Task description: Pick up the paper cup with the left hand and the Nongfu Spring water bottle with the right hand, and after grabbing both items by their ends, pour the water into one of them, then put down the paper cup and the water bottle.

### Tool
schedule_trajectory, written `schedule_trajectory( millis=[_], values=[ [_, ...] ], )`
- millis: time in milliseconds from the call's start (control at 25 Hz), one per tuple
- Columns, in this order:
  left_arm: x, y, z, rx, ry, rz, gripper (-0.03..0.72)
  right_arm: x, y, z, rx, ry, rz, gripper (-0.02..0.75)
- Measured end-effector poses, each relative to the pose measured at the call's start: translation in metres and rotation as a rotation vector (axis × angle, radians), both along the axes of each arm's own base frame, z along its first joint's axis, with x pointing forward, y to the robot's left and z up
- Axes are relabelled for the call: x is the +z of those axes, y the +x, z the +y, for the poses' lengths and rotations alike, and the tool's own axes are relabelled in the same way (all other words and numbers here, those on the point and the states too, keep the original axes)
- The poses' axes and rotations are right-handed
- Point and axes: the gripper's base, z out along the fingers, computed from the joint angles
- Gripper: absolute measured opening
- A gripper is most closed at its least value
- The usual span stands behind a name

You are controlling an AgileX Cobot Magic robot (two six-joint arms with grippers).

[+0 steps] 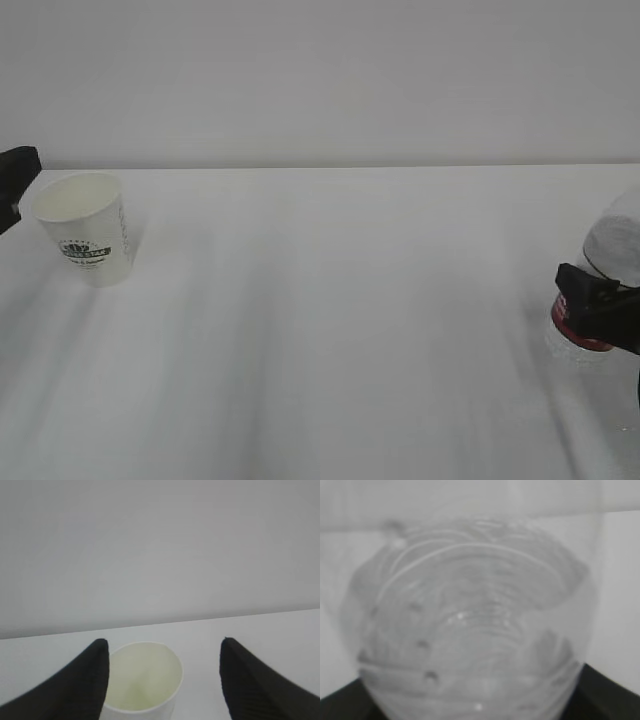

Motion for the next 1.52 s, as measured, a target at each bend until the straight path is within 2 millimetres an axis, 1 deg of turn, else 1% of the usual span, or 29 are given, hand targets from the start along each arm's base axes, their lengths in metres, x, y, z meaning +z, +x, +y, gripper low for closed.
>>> schedule_trajectory(
  millis=[160, 240, 400, 720, 760, 920, 1000, 1520],
  values=[
    [0.0000, 0.0000, 0.0000, 0.000, 0.000, 0.000, 0.503, 0.0000, 0.0000, 0.0000, 0.000, 0.000, 0.000, 0.403],
    [0.0000, 0.0000, 0.0000, 0.000, 0.000, 0.000, 0.503, 0.0000, 0.0000, 0.0000, 0.000, 0.000, 0.000, 0.361],
    [0.0000, 0.0000, 0.0000, 0.000, 0.000, 0.000, 0.498, 0.0002, 0.0001, 0.0001, 0.001, 0.000, -0.002, 0.329],
    [0.0002, 0.0000, 0.0000, 0.000, 0.000, -0.002, 0.457, 0.0002, 0.0000, 0.0002, 0.002, 0.000, -0.002, 0.326],
    [0.0002, 0.0000, 0.0000, 0.000, 0.000, -0.002, 0.454, 0.0002, 0.0000, 0.0002, 0.002, 0.000, -0.002, 0.332],
    [0.0002, 0.0000, 0.0000, 0.000, 0.000, -0.002, 0.447, 0.0002, 0.0000, 0.0002, 0.002, 0.000, -0.002, 0.398],
    [0.0002, 0.0000, 0.0000, 0.000, 0.000, -0.002, 0.447, 0.0002, 0.0001, -0.0003, -0.003, 0.000, -0.002, 0.407],
    [0.0003, 0.0000, 0.0000, 0.000, -0.001, -0.003, 0.444, 0.0010, -0.0001, -0.0004, 0.002, -0.020, -0.001, 0.412]
  ],
)
